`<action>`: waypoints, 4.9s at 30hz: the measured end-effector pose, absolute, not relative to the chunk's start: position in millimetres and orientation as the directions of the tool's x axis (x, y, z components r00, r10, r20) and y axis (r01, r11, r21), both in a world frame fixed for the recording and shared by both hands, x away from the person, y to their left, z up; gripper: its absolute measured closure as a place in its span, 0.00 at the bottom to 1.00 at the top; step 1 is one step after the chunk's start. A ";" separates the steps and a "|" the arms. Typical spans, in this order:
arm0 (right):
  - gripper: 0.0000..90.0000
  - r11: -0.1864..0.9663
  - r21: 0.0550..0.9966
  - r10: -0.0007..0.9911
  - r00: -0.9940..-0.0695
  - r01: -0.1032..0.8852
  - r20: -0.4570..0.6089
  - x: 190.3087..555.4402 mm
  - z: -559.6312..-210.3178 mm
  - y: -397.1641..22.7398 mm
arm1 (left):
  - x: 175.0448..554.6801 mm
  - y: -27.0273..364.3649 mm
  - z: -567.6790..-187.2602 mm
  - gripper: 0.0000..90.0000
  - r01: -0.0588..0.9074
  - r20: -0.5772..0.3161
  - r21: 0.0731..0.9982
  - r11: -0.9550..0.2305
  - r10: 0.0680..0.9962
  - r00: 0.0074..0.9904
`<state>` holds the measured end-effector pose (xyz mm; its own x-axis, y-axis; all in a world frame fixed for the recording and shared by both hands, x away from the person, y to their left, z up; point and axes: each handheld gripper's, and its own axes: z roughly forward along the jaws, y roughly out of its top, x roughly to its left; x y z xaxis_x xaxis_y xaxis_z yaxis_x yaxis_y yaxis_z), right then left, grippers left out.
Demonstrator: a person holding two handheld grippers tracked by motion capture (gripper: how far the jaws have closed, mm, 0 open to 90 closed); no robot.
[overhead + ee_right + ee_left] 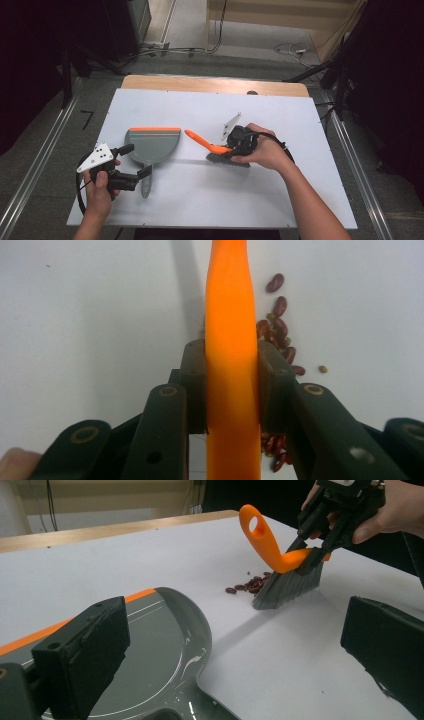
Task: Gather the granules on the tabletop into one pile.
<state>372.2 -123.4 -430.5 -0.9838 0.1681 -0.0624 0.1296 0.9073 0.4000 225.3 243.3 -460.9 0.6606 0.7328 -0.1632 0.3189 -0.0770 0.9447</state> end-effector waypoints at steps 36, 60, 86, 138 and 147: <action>0.77 0.594 0.450 0.623 -0.735 0.667 0.267 391.9 -439.3 -62.8 | 225.9 244.4 -461.7 0.00 0.321 -0.165 0.944 -0.077 0.731 0.662; 0.76 0.401 0.427 0.793 -0.541 0.810 0.282 405.9 -445.0 -132.7 | 225.6 241.5 -461.9 0.00 0.324 -0.164 0.942 -0.085 0.727 0.667; 0.76 0.519 0.465 0.726 -0.657 0.717 0.203 411.3 -440.2 -148.1 | 226.3 241.4 -462.3 0.00 0.329 -0.167 0.940 -0.090 0.720 0.674; 0.76 0.788 0.507 0.390 -0.920 0.349 0.026 387.5 -429.9 -145.6 | 227.3 239.4 -463.2 0.00 0.338 -0.171 0.936 -0.098 0.714 0.679; 0.76 0.763 0.526 0.404 -0.912 0.375 0.064 380.9 -418.7 -152.0 | 227.6 238.8 -463.6 0.00 0.337 -0.170 0.936 -0.098 0.713 0.680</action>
